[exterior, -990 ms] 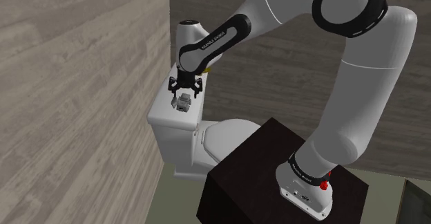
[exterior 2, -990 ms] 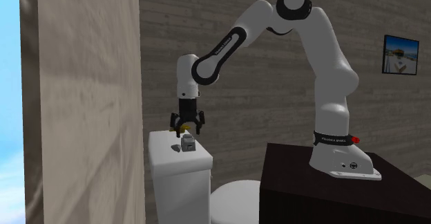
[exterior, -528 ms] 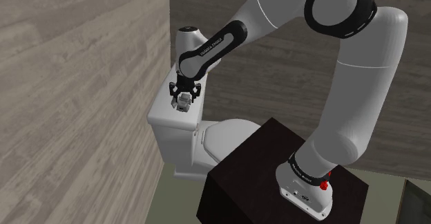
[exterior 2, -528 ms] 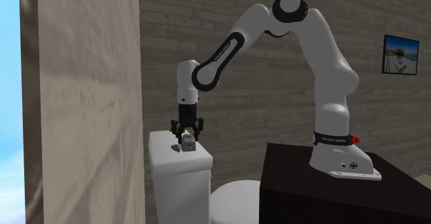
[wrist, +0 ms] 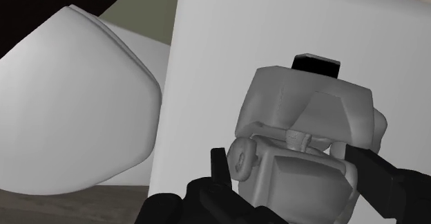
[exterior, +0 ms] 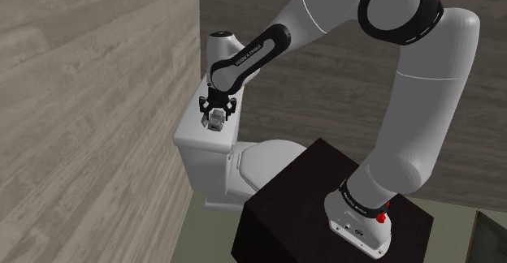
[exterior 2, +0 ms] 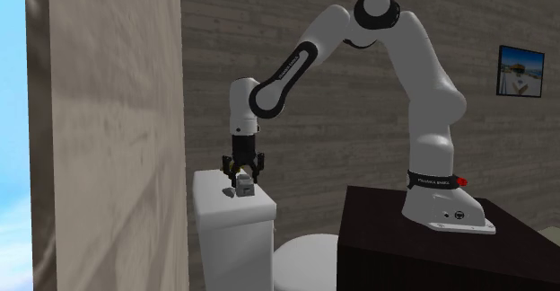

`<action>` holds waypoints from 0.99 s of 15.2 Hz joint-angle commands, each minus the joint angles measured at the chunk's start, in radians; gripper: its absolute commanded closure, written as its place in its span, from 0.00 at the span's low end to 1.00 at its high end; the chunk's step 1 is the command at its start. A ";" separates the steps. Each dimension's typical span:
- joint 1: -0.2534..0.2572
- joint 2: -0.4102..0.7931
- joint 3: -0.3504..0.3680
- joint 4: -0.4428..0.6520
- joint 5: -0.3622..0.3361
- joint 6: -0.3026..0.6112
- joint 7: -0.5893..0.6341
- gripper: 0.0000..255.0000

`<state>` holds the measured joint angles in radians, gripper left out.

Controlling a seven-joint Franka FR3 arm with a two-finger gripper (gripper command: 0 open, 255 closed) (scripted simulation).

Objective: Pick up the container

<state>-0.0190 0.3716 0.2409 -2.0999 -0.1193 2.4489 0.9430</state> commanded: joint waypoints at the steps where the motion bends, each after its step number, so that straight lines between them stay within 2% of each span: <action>1: 0.000 0.002 0.000 0.000 0.000 0.001 0.000 1.00; 15: -0.017 -0.129 0.023 0.031 0.051 -0.157 -0.033 1.00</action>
<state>-0.0348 0.2514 0.2626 -2.0736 -0.0724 2.3058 0.9131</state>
